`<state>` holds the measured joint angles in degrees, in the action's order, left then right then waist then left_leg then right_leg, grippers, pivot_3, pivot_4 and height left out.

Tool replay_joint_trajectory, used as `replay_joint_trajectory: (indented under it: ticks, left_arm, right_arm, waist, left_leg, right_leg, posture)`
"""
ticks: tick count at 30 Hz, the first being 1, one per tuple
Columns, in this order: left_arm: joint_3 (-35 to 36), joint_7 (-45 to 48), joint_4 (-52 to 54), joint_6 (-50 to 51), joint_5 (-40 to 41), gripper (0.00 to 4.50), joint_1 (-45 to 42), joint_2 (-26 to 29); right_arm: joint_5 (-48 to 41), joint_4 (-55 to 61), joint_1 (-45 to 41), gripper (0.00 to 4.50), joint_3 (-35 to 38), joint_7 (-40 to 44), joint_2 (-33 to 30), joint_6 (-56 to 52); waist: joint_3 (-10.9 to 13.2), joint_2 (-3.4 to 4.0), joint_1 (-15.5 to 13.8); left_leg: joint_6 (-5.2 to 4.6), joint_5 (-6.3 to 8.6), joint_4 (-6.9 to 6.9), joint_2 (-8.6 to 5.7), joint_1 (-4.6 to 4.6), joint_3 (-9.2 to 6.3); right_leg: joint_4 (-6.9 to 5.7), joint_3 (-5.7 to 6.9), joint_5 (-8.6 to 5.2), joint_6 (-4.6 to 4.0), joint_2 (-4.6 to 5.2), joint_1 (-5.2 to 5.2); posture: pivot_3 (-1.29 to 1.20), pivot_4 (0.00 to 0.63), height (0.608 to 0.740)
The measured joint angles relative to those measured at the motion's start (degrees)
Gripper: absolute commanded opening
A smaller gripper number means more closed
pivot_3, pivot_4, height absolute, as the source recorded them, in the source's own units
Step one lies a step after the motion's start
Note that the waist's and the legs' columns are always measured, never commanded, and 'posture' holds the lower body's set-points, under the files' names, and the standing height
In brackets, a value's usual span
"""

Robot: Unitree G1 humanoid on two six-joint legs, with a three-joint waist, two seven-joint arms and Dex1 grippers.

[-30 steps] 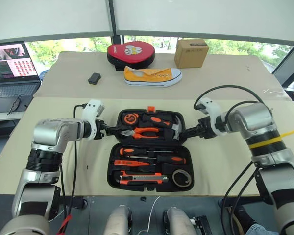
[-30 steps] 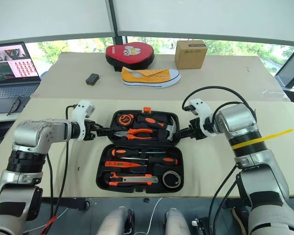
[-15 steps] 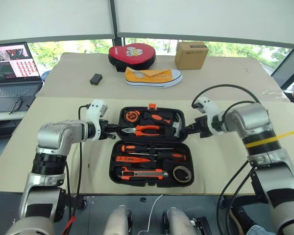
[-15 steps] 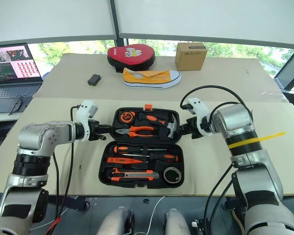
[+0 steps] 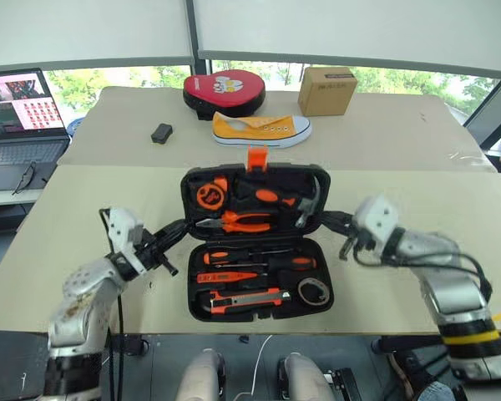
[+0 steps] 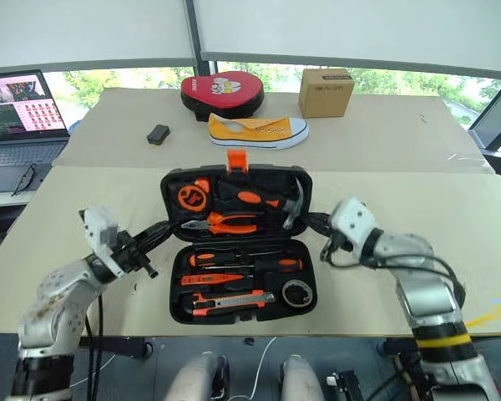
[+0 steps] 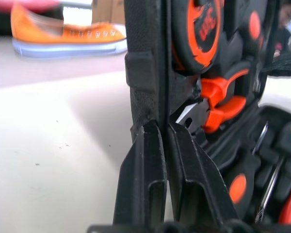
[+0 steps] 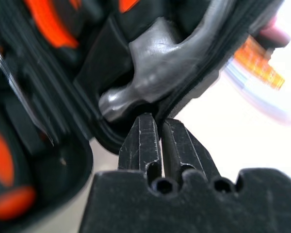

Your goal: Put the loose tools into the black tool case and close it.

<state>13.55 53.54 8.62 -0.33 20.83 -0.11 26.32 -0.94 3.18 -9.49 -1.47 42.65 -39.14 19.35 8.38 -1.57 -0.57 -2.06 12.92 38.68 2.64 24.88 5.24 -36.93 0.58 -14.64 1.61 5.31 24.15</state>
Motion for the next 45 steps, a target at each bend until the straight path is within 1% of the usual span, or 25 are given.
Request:
replay_joint_trajectory:
  ticks: [1, 3, 5, 6, 7, 10, 11, 12, 13, 15, 16, 18, 19, 20, 21, 22, 23, 24, 25, 27, 29, 32, 36, 41, 45]
  left_arm:
    - [-0.2, 1.3, -0.9, -6.0, -1.9, 0.02, 1.5, 0.6]
    - [-0.8, 2.1, -3.3, -13.5, -3.9, 0.02, 3.2, 0.7]
    - [-1.3, 2.4, -5.2, -18.9, -5.2, 0.74, 4.3, 0.6]
    - [-1.4, 2.7, -6.2, -20.9, -5.6, 0.89, 5.0, 0.8]
    - [-1.4, 3.0, -7.4, -22.0, -6.0, 1.33, 5.9, 1.5]
    - [-0.6, 4.6, -9.4, -24.8, -5.9, 2.37, 10.3, 4.3]
    - [-0.2, 4.9, -9.8, -25.2, -5.9, 2.41, 10.7, 5.4]
    - [-0.1, 5.7, -9.8, -26.3, -5.7, 2.41, 11.0, 6.9]
    - [0.4, 6.8, -9.9, -27.3, -5.3, 2.41, 11.7, 9.1]
    - [1.9, 7.1, -10.8, -26.0, -3.9, 2.41, 12.2, 10.8]
    - [3.0, 6.7, -11.6, -24.4, -2.6, 2.41, 12.0, 11.1]
    - [3.7, 6.2, -13.1, -22.9, -2.0, 2.41, 11.4, 11.9]
    - [3.5, 6.2, -14.1, -21.9, -2.0, 2.41, 10.5, 12.3]
    - [3.3, 6.2, -15.2, -20.3, -1.9, 2.16, 8.9, 13.0]
    - [3.3, 6.1, -15.5, -19.5, -1.8, 1.9, 8.0, 13.3]
    - [2.8, 6.1, -15.7, -17.9, -1.7, 1.84, 6.3, 13.5]
    - [2.0, 6.1, -15.7, -16.5, -1.7, 1.4, 4.5, 13.6]
    - [-0.2, 6.0, -15.6, -13.3, -1.7, 1.06, 0.4, 13.6]
    - [-0.7, 6.0, -15.6, -12.8, -1.7, 0.64, -0.3, 13.6]
    - [-3.4, 6.1, -15.6, -9.7, -2.0, 0.03, -3.9, 13.5]
    - [-7.3, 6.7, -16.4, -6.7, -3.0, 0.0, -10.0, 12.7]
    - [-11.7, 8.1, -18.7, -4.6, -5.0, 0.0, -14.9, 12.3]
    - [-15.7, 10.3, -23.6, -2.7, -7.5, 0.0, -17.6, 12.2]
    - [-17.5, 12.3, -25.5, -0.7, -7.9, 0.0, -18.4, 12.0]
    - [-16.7, 9.9, -25.6, 0.8, -8.0, 0.0, -18.8, 9.7]
  right_arm:
    - [2.8, -2.3, 1.9, 0.0, 0.0, -1.6, -0.8, 8.3]
    - [6.9, -7.1, 3.5, 0.0, -0.1, -4.5, -1.9, 20.4]
    - [8.5, -11.2, 4.3, 0.79, -0.4, -6.1, -2.3, 27.7]
    - [9.4, -13.5, 4.4, 0.93, -0.8, -6.4, -2.8, 30.4]
    - [10.4, -15.9, 4.8, 1.36, -1.1, -6.5, -3.9, 32.3]
    - [12.5, -22.8, 7.5, 2.35, -1.9, -7.2, -6.5, 37.9]
    - [12.2, -23.1, 7.5, 2.58, -1.9, -7.4, -7.4, 39.3]
    - [12.1, -23.4, 7.5, 3.0, -1.9, -7.4, -8.8, 40.7]
    - [11.8, -24.0, 7.6, 3.27, -1.7, -7.5, -10.6, 41.9]
    - [10.1, -24.7, 8.6, 3.99, -1.3, -7.3, -12.9, 42.4]
    - [8.0, -24.3, 9.6, 3.99, -1.3, -6.7, -13.8, 42.1]
    - [3.7, -22.2, 12.3, 3.66, -1.5, -5.2, -15.0, 39.9]
    - [-0.6, -19.3, 15.0, 3.39, -1.9, -3.1, -16.3, 36.4]
    - [-5.7, -15.0, 18.8, 2.96, -2.7, -0.3, -18.4, 31.8]
    - [-8.3, -12.8, 20.3, 2.72, -3.2, 1.3, -19.6, 29.6]
    - [-12.0, -9.5, 22.6, 2.43, -3.7, 3.5, -21.3, 25.9]
    - [-14.5, -6.5, 24.8, 2.03, -3.9, 5.2, -22.7, 23.3]
    - [-17.9, -0.3, 29.2, 1.7, -4.7, 8.3, -25.0, 18.2]
    - [-18.3, 0.8, 29.8, 1.31, -5.0, 8.9, -25.2, 17.3]
    - [-19.4, 5.8, 32.8, 0.65, -5.5, 10.4, -25.9, 12.7]
    - [-19.5, 13.2, 34.8, 0.03, -7.8, 11.9, -26.9, 5.6]
    - [-19.3, 20.7, 32.6, 0.03, -9.8, 10.8, -23.8, -2.5]
    - [-16.4, 25.0, 25.4, 0.03, -12.2, 7.6, -17.3, -11.7]
    - [-11.0, 25.0, 19.6, 0.03, -14.0, 6.1, -11.3, -16.0]
    - [-10.2, 24.2, 14.5, 0.03, -12.8, 2.7, -6.0, -21.1]
  waist:
    - [0.0, 0.01, 0.0]
    - [0.0, 0.03, 0.0]
    - [0.0, 0.0, 0.1]
    - [0.0, -0.02, 0.2]
    - [0.0, -0.03, 0.2]
    - [0.0, -0.02, 0.4]
    - [0.0, 0.0, 0.4]
    - [0.0, 0.0, 0.4]
    - [0.0, -0.01, 0.4]
    - [0.0, 0.0, 0.4]
    - [0.0, -0.01, 0.4]
    - [0.0, -0.01, 0.3]
    - [0.0, 0.0, 0.1]
    - [0.0, 0.01, -0.2]
    - [0.0, 0.01, -0.1]
    - [0.0, -0.01, -0.2]
    - [0.0, -0.01, -0.2]
    - [-0.1, -0.02, -0.5]
    - [-0.1, -0.04, -0.4]
    - [-0.1, -0.09, -0.3]
    - [-0.1, -0.1, -0.3]
    - [-0.1, -0.15, 0.2]
    - [-0.1, -0.18, 0.4]
    - [-0.1, -0.19, 0.1]
    - [-0.1, -0.2, -0.1]
  left_leg:
    - [-0.02, 0.01, 0.0, 0.01, -0.1, 0.05]
    - [-0.07, 0.05, -0.01, 0.04, -0.6, 0.11]
    - [-0.08, 0.12, -0.07, 0.18, -1.2, 0.22]
    - [-0.08, 0.16, -0.08, 0.21, -1.37, 0.17]
    - [-0.08, 0.16, -0.12, 0.21, -1.5, 0.14]
    - [-0.1, 0.18, -0.28, 0.2, -1.56, 0.16]
    - [-0.1, 0.18, -0.3, 0.21, -1.62, 0.16]
    - [-0.1, 0.17, -0.31, 0.22, -1.67, 0.13]
    - [-0.09, 0.17, -0.31, 0.24, -1.7, 0.12]
    - [-0.09, 0.17, -0.34, 0.26, -1.79, 0.14]
    - [-0.1, 0.18, -0.35, 0.28, -1.8, 0.13]
    - [-0.09, 0.18, -0.37, 0.27, -1.81, 0.06]
    - [-0.1, 0.18, -0.38, 0.26, -1.8, 0.06]
    - [-0.1, 0.18, -0.38, 0.26, -1.81, 0.0]
    - [-0.1, 0.18, -0.38, 0.26, -1.82, -0.04]
    - [-0.1, 0.18, -0.38, 0.29, -1.85, -0.04]
    - [-0.1, 0.18, -0.38, 0.28, -1.92, -0.04]
    - [-0.09, 0.18, -0.38, 0.27, -1.94, -0.07]
    - [-0.09, 0.18, -0.38, 0.28, -1.94, -0.07]
    - [-0.1, 0.19, -0.38, 0.27, -1.92, -0.04]
    - [-0.1, 0.19, -0.37, 0.27, -1.83, -0.1]
    - [-0.01, 0.25, -0.37, 0.27, -1.83, -0.07]
    - [0.03, 0.25, -0.34, 0.23, -1.62, -0.09]
    - [0.02, 0.24, -0.13, 0.21, -1.23, -0.04]
    - [0.02, 0.24, 0.09, 0.22, -1.1, -0.08]
  right_leg:
    - [0.01, 0.01, 0.0, -0.01, -0.01, -0.09]
    - [0.05, -0.05, -0.01, -0.01, -0.01, -0.59]
    - [0.2, 0.03, -0.07, -0.06, -0.03, -1.16]
    - [0.21, 0.01, -0.12, -0.13, -0.02, -1.31]
    - [0.21, 0.01, -0.14, -0.15, -0.01, -1.43]
    - [0.17, -0.15, -0.21, -0.14, 0.07, -1.35]
    - [0.12, -0.19, -0.2, -0.14, 0.07, -1.39]
    - [0.13, -0.17, -0.21, -0.13, 0.05, -1.45]
    - [0.14, -0.15, -0.21, -0.14, 0.03, -1.48]
    - [0.17, -0.15, -0.22, -0.15, 0.07, -1.56]
    - [0.17, -0.15, -0.22, -0.14, 0.08, -1.57]
    - [0.17, -0.11, -0.23, -0.13, 0.08, -1.62]
    - [0.17, -0.11, -0.23, -0.12, 0.11, -1.62]
    - [0.17, -0.07, -0.23, -0.12, 0.13, -1.66]
    - [0.18, -0.05, -0.23, -0.12, 0.12, -1.71]
    - [0.19, -0.04, -0.23, -0.12, 0.15, -1.77]
    - [0.2, -0.03, -0.23, -0.12, 0.19, -1.83]
    - [0.21, 0.03, -0.24, -0.11, 0.22, -1.88]
    - [0.23, 0.03, -0.24, -0.11, 0.2, -1.88]
    - [0.22, 0.01, -0.25, -0.09, 0.21, -1.85]
    - [0.23, 0.05, -0.25, -0.08, 0.1, -1.79]
    - [0.23, -0.04, -0.24, -0.08, -0.05, -1.72]
    - [0.15, -0.02, -0.25, -0.09, -0.17, -1.44]
    - [-0.02, -0.06, -0.24, -0.09, -0.16, -1.08]
    - [-0.13, -0.02, -0.24, -0.08, -0.15, -1.04]
  posture:
    - [0.0, 0.15, 0.74]
    - [0.0, 0.15, 0.74]
    - [0.0, 0.15, 0.74]
    - [0.0, 0.15, 0.74]
    - [0.0, 0.15, 0.74]
    - [0.0, 0.15, 0.74]
    - [0.0, 0.15, 0.74]
    - [0.0, 0.15, 0.74]
    - [0.0, 0.15, 0.74]
    - [0.0, 0.15, 0.74]
    - [0.0, 0.15, 0.74]
    - [0.0, 0.15, 0.74]
    - [0.0, 0.15, 0.74]
    - [0.0, 0.15, 0.74]
    - [0.0, 0.15, 0.74]
    - [0.0, 0.15, 0.74]
    - [0.0, 0.15, 0.74]
    - [0.0, 0.15, 0.74]
    - [0.0, 0.15, 0.74]
    - [0.0, 0.15, 0.74]
    - [0.0, 0.15, 0.74]
    - [0.0, 0.15, 0.74]
    - [0.0, 0.15, 0.74]
    - [0.0, 0.15, 0.74]
    - [0.0, 0.15, 0.74]
